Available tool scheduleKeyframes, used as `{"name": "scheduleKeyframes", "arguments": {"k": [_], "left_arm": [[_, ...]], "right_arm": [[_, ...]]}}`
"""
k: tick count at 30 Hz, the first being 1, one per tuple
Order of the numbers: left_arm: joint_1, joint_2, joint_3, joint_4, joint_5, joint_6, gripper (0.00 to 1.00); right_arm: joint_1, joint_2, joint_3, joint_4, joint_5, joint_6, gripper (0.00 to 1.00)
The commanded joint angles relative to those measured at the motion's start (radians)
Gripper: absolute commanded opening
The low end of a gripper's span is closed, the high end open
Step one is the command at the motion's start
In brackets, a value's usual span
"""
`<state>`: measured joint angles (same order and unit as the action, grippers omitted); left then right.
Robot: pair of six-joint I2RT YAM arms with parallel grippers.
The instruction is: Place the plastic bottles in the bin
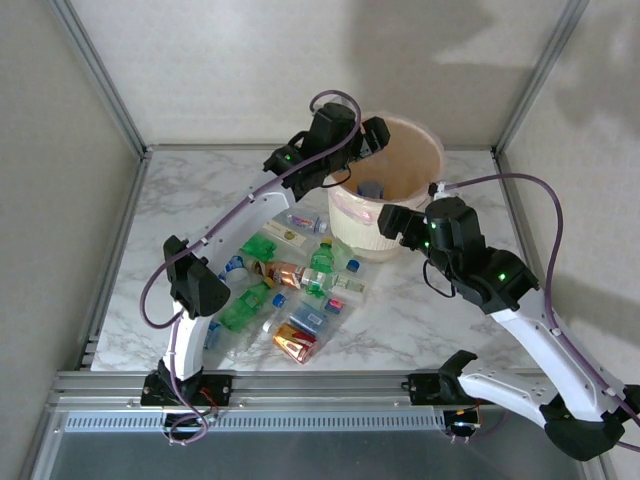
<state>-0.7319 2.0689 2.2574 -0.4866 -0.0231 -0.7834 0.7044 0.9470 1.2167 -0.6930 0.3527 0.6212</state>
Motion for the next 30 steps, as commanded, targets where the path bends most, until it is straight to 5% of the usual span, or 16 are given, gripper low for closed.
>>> {"name": "scheduleKeyframes", "arguments": {"k": [1, 7, 14, 20, 30], "left_arm": [[-0.009, -0.066, 0.031, 0.002, -0.054, 0.050, 0.87], [-0.009, -0.198, -0.019, -0.024, -0.184, 0.132, 0.86], [0.051, -0.622, -0.500, 0.164, -0.318, 0.151, 0.88], [0.280, -0.875, -0.810, 0.120, -0.205, 0.029, 0.88], [0.287, -0.968, -1.128, 0.140, -0.114, -0.049, 0.87]], "right_arm": [[-0.005, 0.008, 0.004, 0.033, -0.033, -0.022, 0.89], [0.011, 0.046, 0.020, 0.089, -0.156, -0.080, 0.87], [0.206, 0.164, 0.057, 0.091, -0.223, -0.187, 0.89], [0.269, 0.253, 0.011, 0.051, -0.195, -0.222, 0.93], [0.271, 0.323, -0.105, 0.035, -0.157, -0.218, 0.98]]}}
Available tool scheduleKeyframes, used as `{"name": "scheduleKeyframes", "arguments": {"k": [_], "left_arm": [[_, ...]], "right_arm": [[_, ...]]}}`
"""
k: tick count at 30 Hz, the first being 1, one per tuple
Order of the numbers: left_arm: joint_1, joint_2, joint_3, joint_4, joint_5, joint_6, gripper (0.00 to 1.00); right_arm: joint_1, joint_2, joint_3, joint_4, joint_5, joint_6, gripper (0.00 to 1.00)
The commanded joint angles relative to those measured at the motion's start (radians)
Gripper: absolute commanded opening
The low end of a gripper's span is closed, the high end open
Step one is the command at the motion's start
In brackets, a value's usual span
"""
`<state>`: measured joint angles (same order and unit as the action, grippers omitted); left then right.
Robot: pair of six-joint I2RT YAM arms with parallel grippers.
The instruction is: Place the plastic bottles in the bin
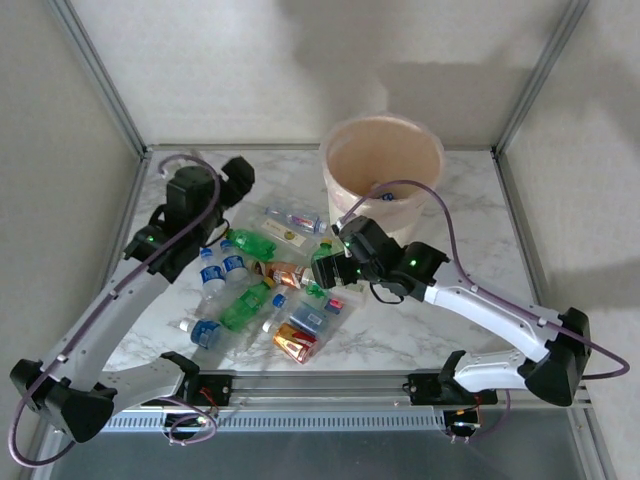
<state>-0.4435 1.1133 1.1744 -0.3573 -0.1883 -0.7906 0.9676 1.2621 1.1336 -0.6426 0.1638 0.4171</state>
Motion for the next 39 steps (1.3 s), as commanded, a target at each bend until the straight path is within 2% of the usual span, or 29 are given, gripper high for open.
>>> {"name": "scheduleKeyframes", "arguments": {"k": [1, 22, 32, 39], "left_arm": [[-0.001, -0.011, -0.062, 0.011, 0.055, -0.047, 0.87], [0.007, 0.041, -0.154, 0.049, 0.095, -0.060, 0.86], [0.014, 0.065, -0.154, 0.053, 0.103, -0.058, 0.86], [0.021, 0.074, -0.160, 0.061, 0.110, -0.058, 0.86]], "right_arm": [[0.007, 0.014, -0.028, -0.022, 0.039, -0.014, 0.98], [0.009, 0.190, -0.078, 0.008, 0.103, -0.066, 0.96], [0.030, 0.270, -0.084, 0.034, 0.081, -0.083, 0.94], [0.043, 0.296, -0.086, 0.055, 0.071, -0.074, 0.89]]}}
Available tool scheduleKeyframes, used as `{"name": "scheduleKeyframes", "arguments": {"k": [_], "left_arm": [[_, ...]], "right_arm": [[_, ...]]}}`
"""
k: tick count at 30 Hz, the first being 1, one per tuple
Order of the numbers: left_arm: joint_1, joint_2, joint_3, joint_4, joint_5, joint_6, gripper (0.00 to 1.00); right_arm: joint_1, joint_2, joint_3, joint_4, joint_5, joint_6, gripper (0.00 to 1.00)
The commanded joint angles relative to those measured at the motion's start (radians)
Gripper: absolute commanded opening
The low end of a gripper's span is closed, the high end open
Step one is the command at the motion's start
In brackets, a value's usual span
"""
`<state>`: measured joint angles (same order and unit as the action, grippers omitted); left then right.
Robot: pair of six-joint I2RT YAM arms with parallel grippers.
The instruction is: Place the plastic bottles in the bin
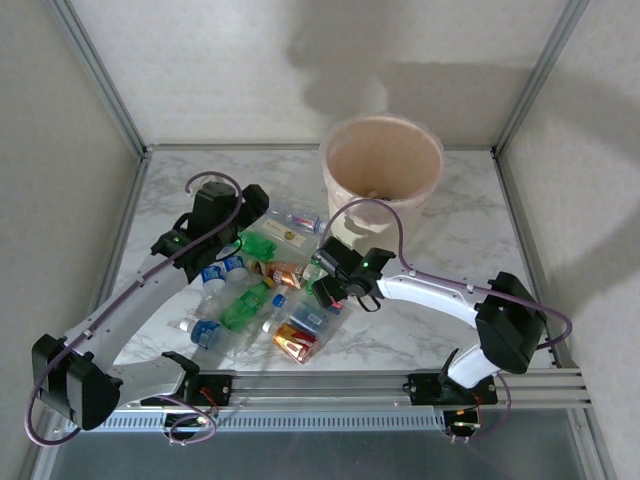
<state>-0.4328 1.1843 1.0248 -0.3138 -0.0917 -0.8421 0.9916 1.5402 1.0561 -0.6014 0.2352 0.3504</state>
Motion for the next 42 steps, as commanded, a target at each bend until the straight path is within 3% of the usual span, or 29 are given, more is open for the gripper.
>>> {"name": "scheduleKeyframes", "arguments": {"k": [1, 26, 42], "left_arm": [[0.011, 0.002, -0.012, 0.017, 0.014, -0.006, 0.86], [0.029, -0.014, -0.060, 0.031, 0.013, -0.031, 0.86], [0.043, -0.012, -0.080, 0.043, 0.024, -0.060, 0.86]], "right_arm": [[0.021, 0.020, -0.008, 0.014, 0.003, -0.006, 0.88], [0.076, -0.029, 0.065, -0.021, 0.068, 0.032, 0.57], [0.068, -0.147, 0.341, -0.005, 0.197, 0.027, 0.53]]}}
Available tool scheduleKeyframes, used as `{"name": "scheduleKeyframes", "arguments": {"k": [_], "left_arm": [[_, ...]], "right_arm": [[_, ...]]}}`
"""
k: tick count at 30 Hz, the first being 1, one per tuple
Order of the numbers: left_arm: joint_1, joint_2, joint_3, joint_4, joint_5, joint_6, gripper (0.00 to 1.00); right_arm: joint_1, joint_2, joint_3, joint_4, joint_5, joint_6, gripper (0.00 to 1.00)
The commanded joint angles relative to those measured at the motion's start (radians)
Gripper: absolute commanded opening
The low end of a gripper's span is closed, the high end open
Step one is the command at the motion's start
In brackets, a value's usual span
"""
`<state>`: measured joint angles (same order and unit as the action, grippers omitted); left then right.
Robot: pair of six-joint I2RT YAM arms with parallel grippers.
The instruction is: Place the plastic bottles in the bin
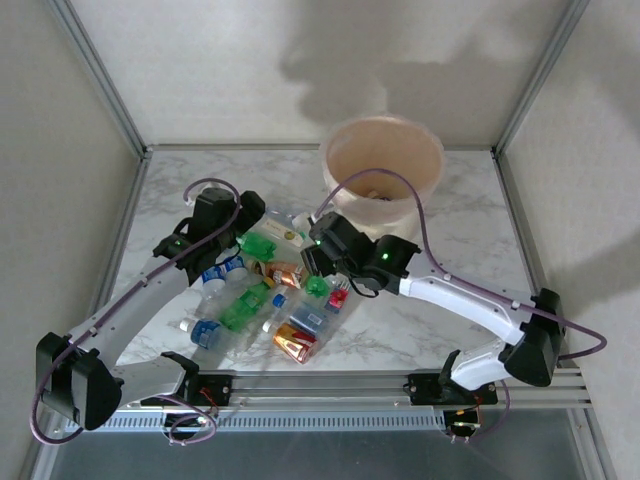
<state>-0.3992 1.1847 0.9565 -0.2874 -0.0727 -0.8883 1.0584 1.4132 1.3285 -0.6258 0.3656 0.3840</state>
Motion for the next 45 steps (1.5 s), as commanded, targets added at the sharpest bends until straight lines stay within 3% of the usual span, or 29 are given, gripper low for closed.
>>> {"name": "scheduleKeyframes", "arguments": {"k": [1, 7, 14, 20, 32, 35, 40, 45], "left_arm": [[0.010, -0.013, -0.012, 0.020, 0.007, -0.015, 0.86], [0.011, -0.014, -0.013, 0.015, 0.005, -0.008, 0.86], [0.020, -0.019, -0.018, 0.013, 0.007, -0.006, 0.86], [0.035, -0.036, -0.027, -0.011, -0.003, -0.013, 0.85], [0.077, -0.104, -0.057, -0.104, -0.036, -0.036, 0.86], [0.081, -0.116, -0.058, -0.146, -0.060, -0.043, 0.86], [0.087, -0.149, -0.070, -0.234, -0.112, -0.058, 0.91], [0.095, -0.179, -0.071, -0.316, -0.149, -0.067, 0.93]], "right_arm": [[-0.004, -0.019, 0.097, 0.030, 0.078, -0.011, 0.54], [-0.074, 0.021, 0.309, 0.062, 0.111, -0.055, 0.53], [-0.257, 0.092, 0.531, 0.046, 0.154, -0.046, 0.54], [-0.423, 0.114, 0.527, 0.058, 0.077, -0.012, 0.55], [-0.526, 0.136, 0.373, 0.139, -0.030, 0.005, 0.57], [-0.526, 0.135, 0.332, 0.152, -0.058, 0.013, 0.64], [-0.525, 0.118, 0.279, 0.175, -0.080, 0.022, 0.83], [-0.524, 0.096, 0.305, 0.165, -0.094, 0.014, 0.89]]}}
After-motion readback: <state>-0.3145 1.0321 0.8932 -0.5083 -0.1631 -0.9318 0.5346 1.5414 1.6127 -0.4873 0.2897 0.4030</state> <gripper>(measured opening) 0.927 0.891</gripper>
